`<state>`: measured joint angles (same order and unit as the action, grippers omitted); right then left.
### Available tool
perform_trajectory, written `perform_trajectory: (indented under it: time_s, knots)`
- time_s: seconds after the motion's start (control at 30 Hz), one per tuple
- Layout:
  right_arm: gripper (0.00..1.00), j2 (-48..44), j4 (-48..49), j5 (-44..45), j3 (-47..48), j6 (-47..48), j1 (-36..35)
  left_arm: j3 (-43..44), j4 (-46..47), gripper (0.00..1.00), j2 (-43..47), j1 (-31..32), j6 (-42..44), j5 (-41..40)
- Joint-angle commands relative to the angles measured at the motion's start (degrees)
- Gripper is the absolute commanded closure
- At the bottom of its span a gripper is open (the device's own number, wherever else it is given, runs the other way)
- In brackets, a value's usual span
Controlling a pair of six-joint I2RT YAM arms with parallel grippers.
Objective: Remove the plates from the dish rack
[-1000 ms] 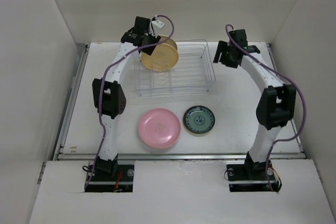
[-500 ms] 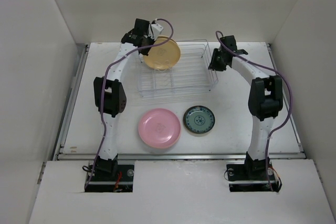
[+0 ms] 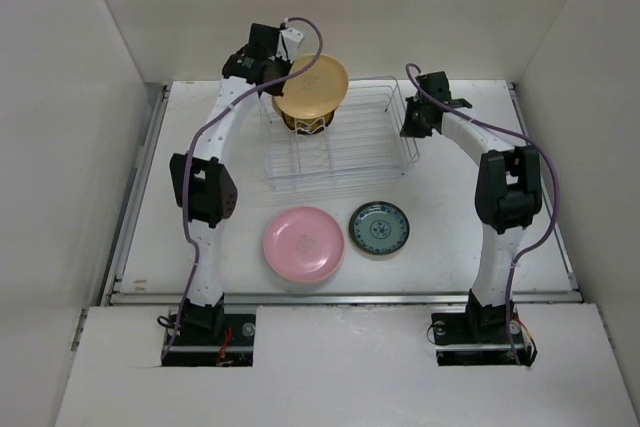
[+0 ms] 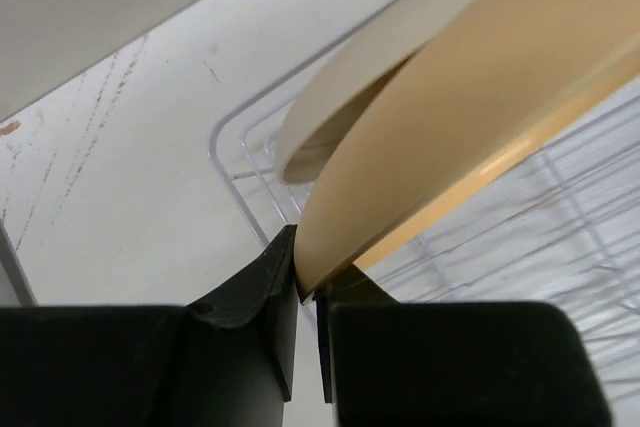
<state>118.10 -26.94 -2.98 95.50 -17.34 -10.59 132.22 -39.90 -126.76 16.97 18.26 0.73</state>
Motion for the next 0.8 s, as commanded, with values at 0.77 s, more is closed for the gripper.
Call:
perform_trajectory:
  time_s: [0.77]
  knots:
    - [0.97, -6.7, -0.3, 2.2, -6.6, -2.0, -0.6, -19.4, -51.3, 1.0, 21.5, 8.1, 33.6, 23.3]
